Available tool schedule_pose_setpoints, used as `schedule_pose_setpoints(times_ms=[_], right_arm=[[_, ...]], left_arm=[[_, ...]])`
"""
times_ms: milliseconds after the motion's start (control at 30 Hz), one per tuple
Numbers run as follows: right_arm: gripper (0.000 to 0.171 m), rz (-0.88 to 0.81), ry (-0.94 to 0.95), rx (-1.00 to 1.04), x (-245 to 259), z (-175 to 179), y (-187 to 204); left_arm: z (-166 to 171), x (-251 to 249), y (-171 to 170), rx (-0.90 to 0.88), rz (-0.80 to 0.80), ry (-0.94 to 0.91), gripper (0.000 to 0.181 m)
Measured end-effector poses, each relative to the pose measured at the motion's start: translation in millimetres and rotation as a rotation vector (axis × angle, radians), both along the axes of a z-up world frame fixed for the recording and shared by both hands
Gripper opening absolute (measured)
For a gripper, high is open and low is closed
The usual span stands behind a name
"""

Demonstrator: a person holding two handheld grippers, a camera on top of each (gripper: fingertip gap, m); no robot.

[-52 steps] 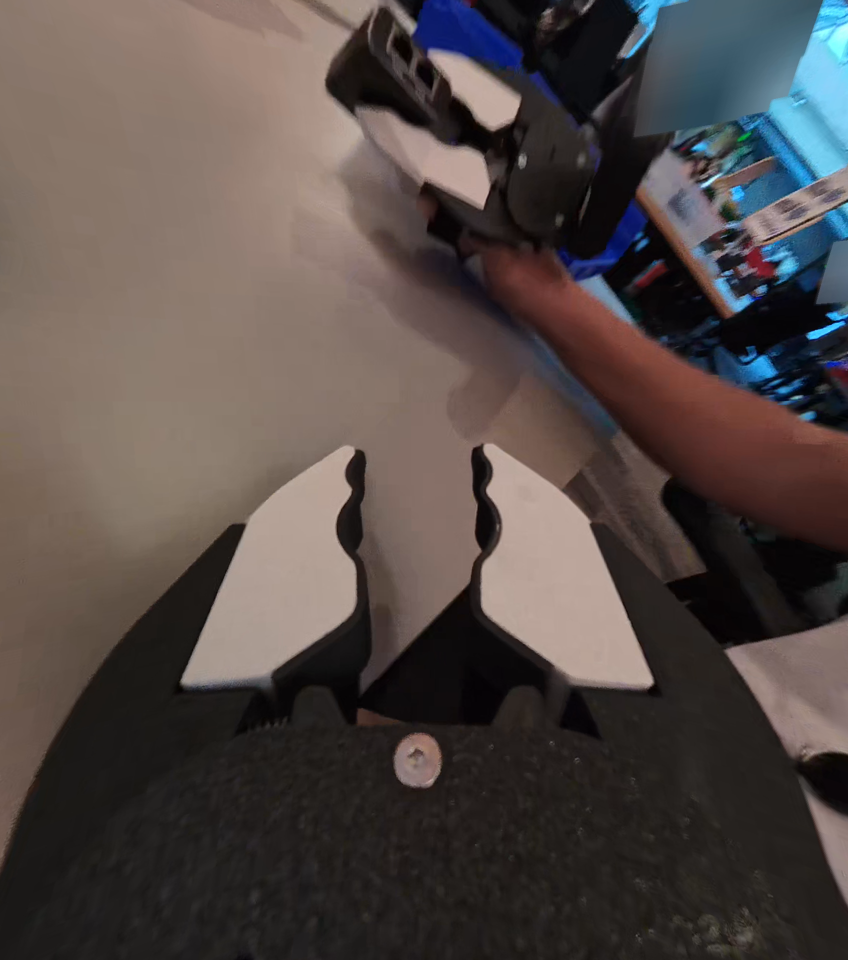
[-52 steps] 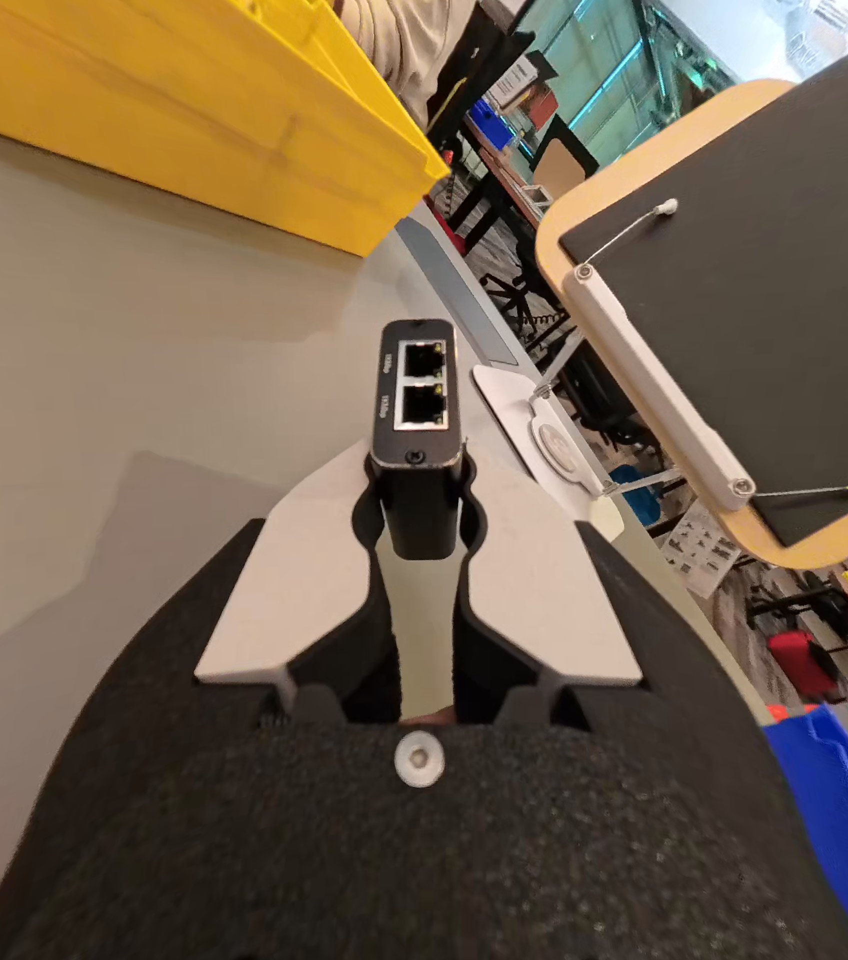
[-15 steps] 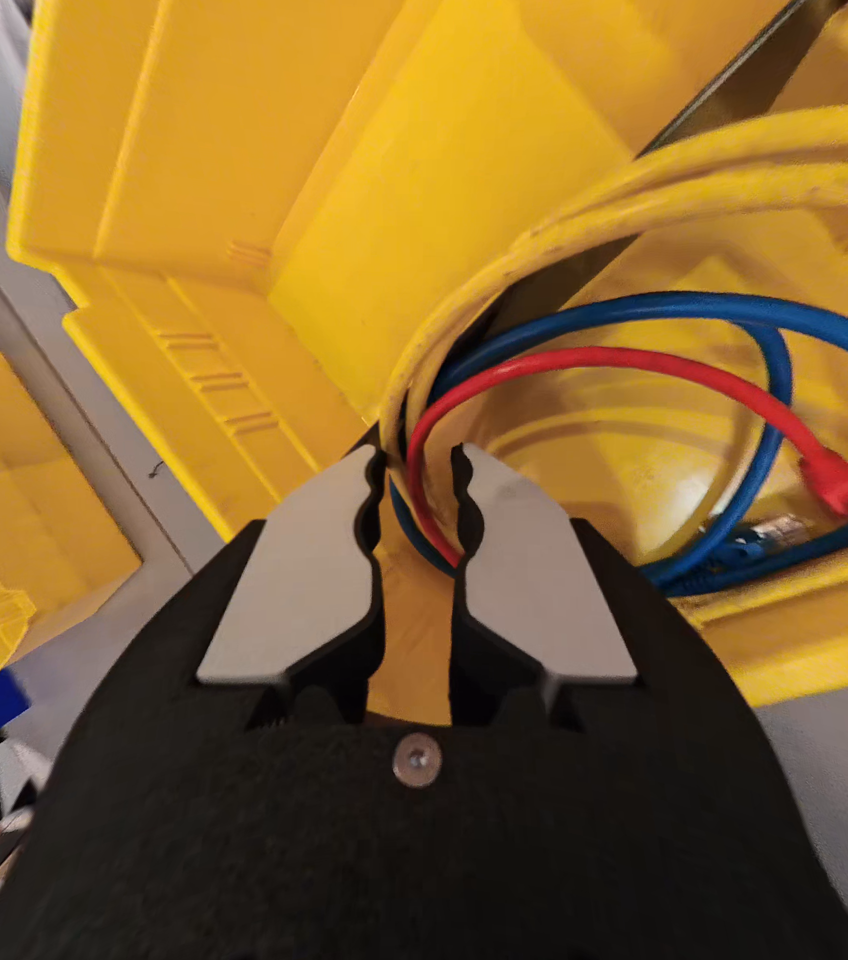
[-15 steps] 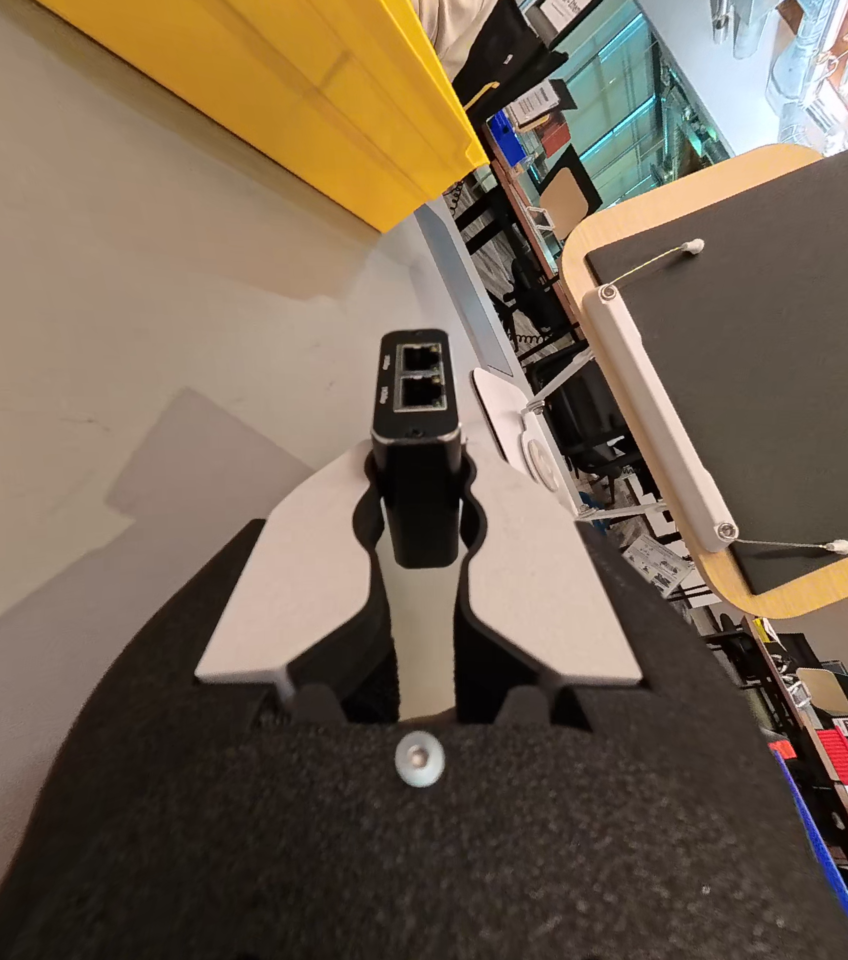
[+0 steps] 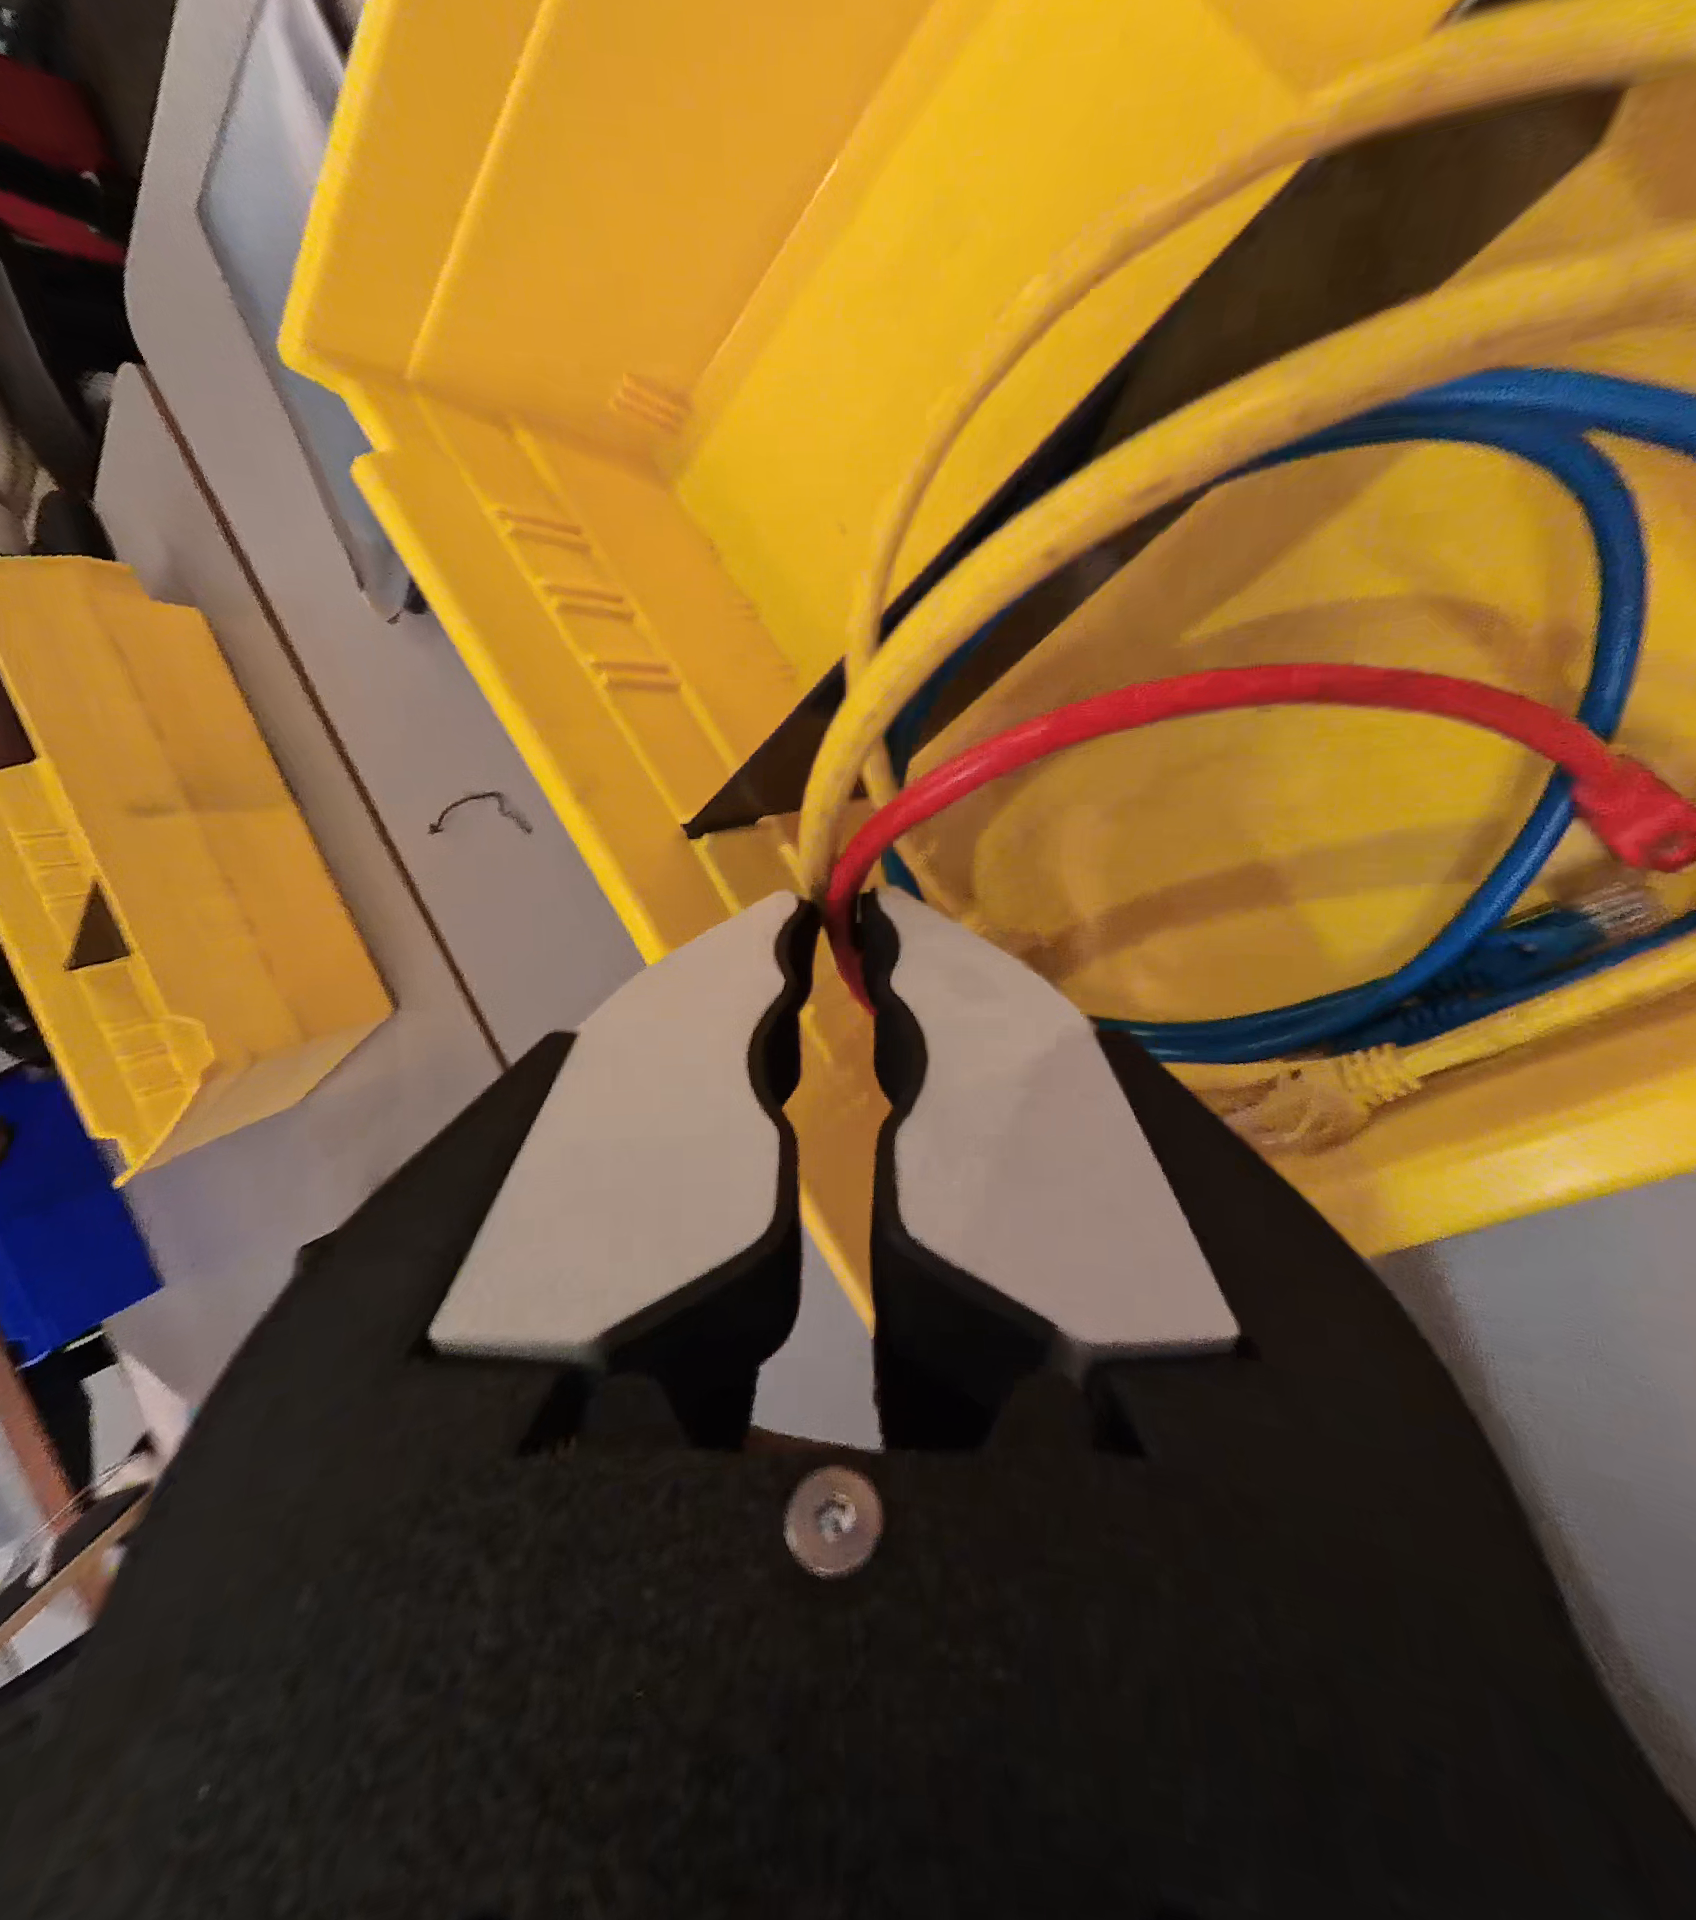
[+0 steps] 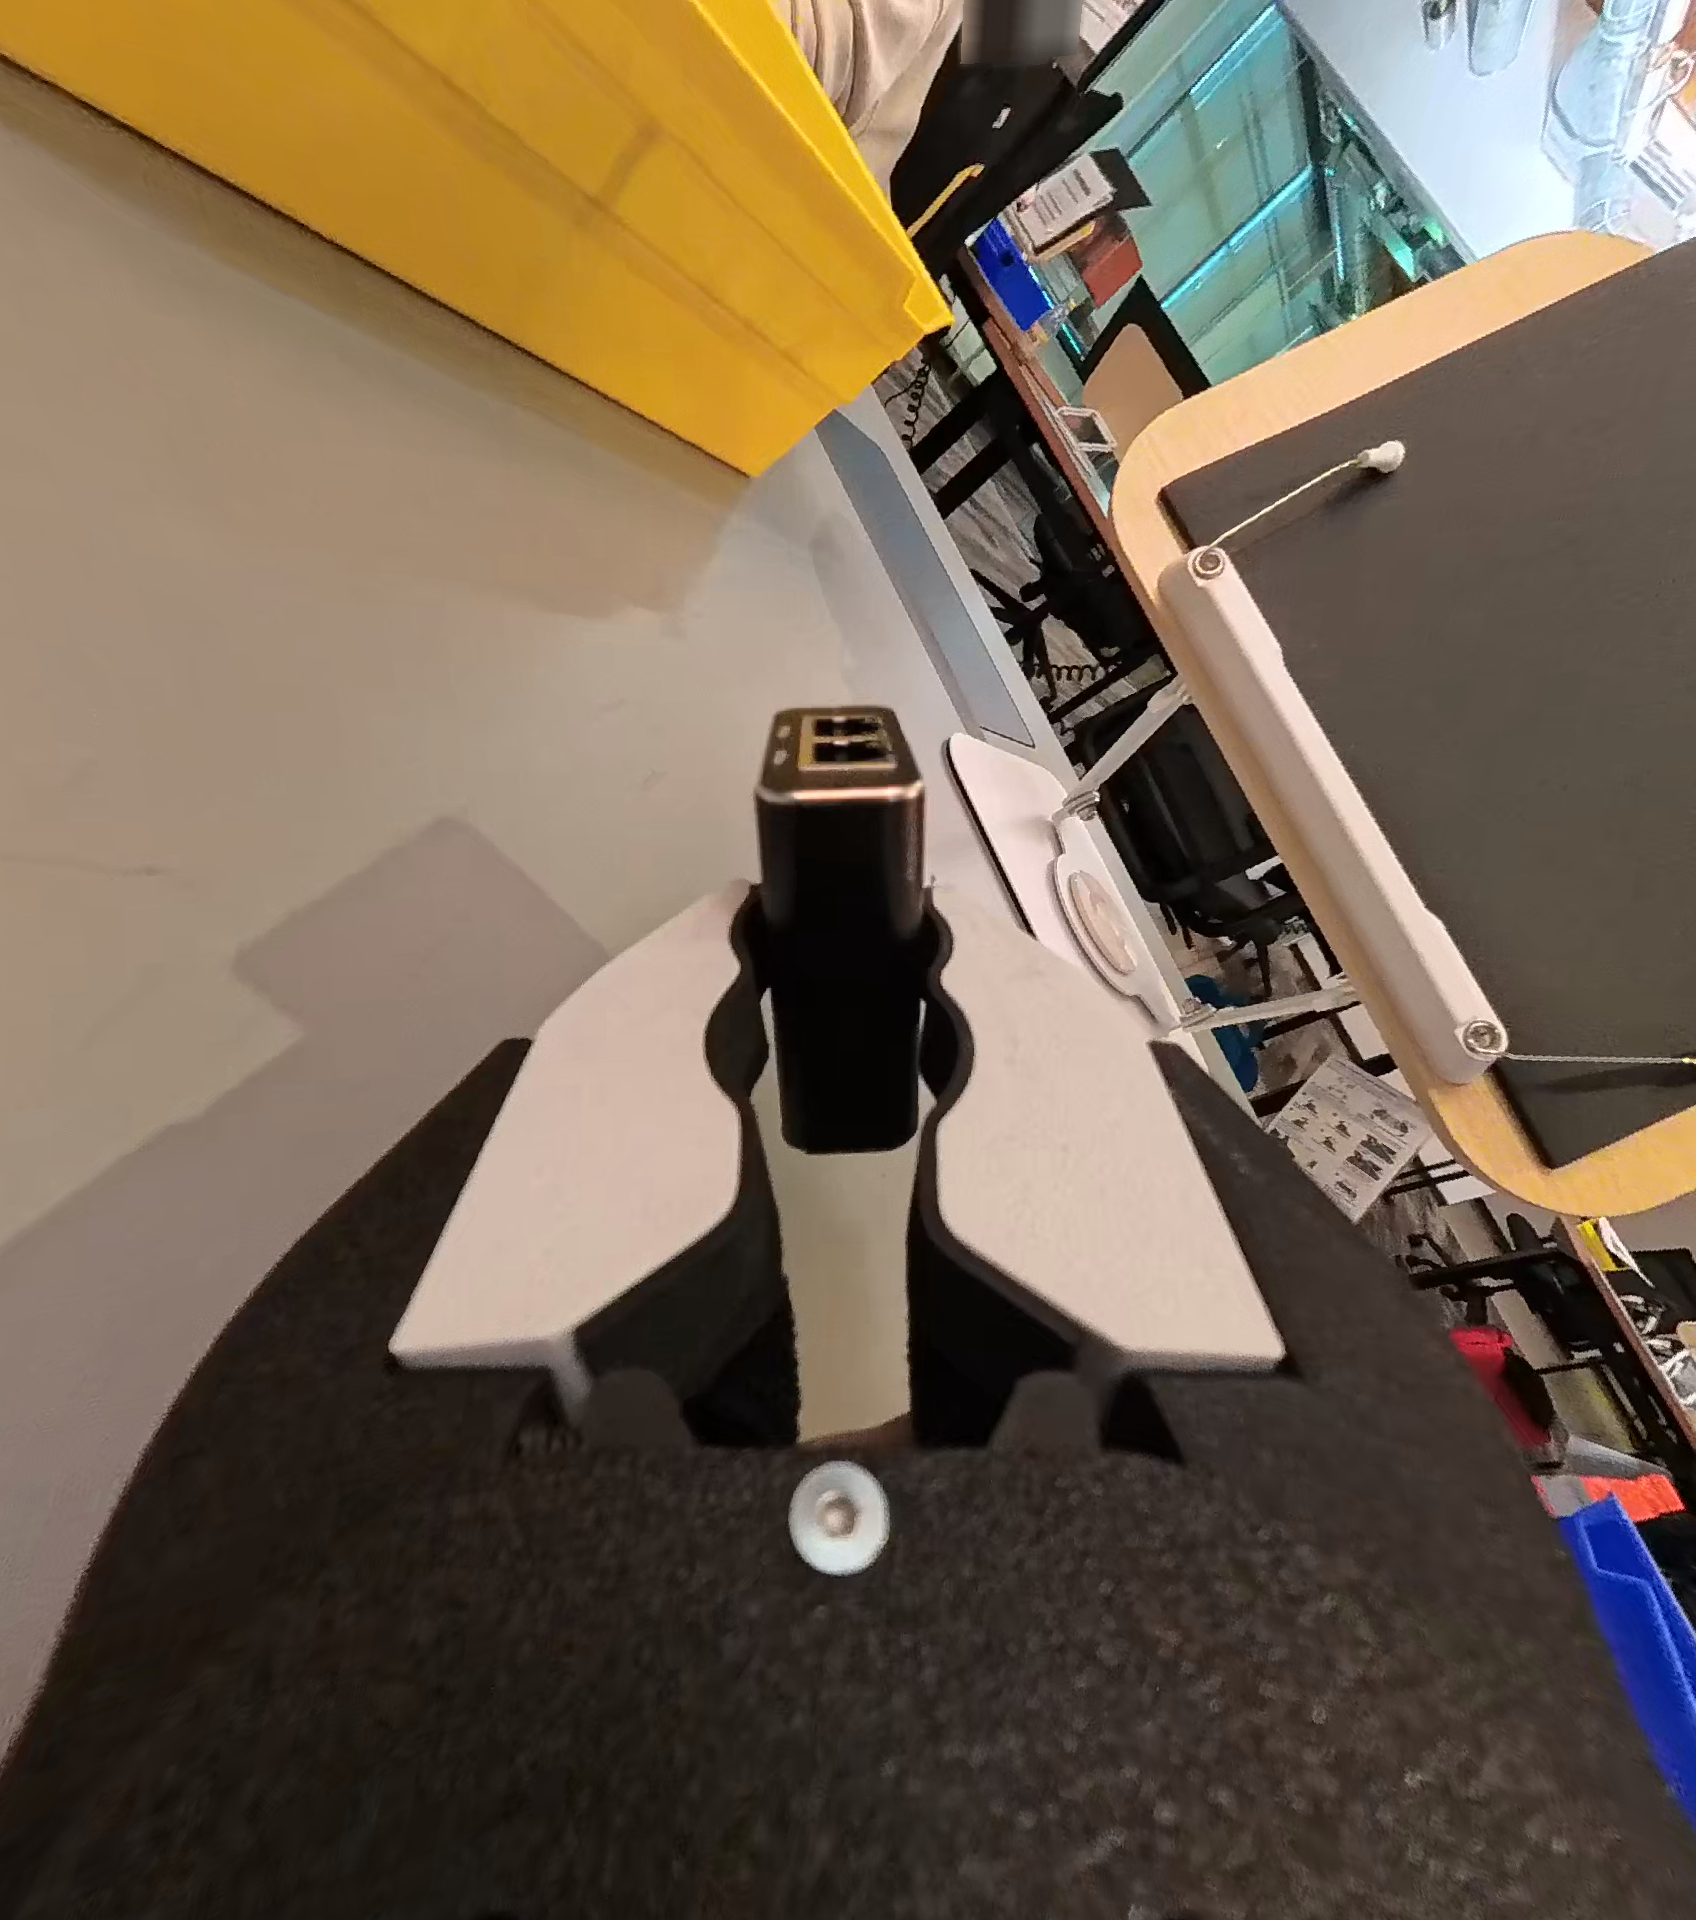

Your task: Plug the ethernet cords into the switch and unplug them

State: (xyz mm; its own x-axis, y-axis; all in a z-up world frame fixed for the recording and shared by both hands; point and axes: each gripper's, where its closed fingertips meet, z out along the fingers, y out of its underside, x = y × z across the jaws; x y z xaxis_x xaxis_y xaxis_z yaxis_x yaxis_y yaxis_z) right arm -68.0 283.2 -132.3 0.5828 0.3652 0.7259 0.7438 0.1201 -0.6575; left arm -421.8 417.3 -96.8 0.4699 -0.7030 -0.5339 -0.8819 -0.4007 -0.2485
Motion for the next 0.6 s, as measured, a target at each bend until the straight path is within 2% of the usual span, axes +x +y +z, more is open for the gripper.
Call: schedule_pose_setpoints(times_ms=[167,333,433,600], right_arm=[[0.026,-0.008,0.0,0.001,2,0,-1],[0.026,-0.009,0.009,0.004,2,1,-1],[0.026,-0.004,0.022,0.004,2,3,0],[0.026,-0.003,0.03,0.002,2,3,0]], left_arm=[[11,6,1,0.014,0.032,-0.06,0.006],[60,-5,7,0.076,0.122,-0.216,0.006],[46,-5,-12,-0.095,0.048,-0.192,0.006],[33,-9,-15,-0.105,0.006,-0.137,0.006]])
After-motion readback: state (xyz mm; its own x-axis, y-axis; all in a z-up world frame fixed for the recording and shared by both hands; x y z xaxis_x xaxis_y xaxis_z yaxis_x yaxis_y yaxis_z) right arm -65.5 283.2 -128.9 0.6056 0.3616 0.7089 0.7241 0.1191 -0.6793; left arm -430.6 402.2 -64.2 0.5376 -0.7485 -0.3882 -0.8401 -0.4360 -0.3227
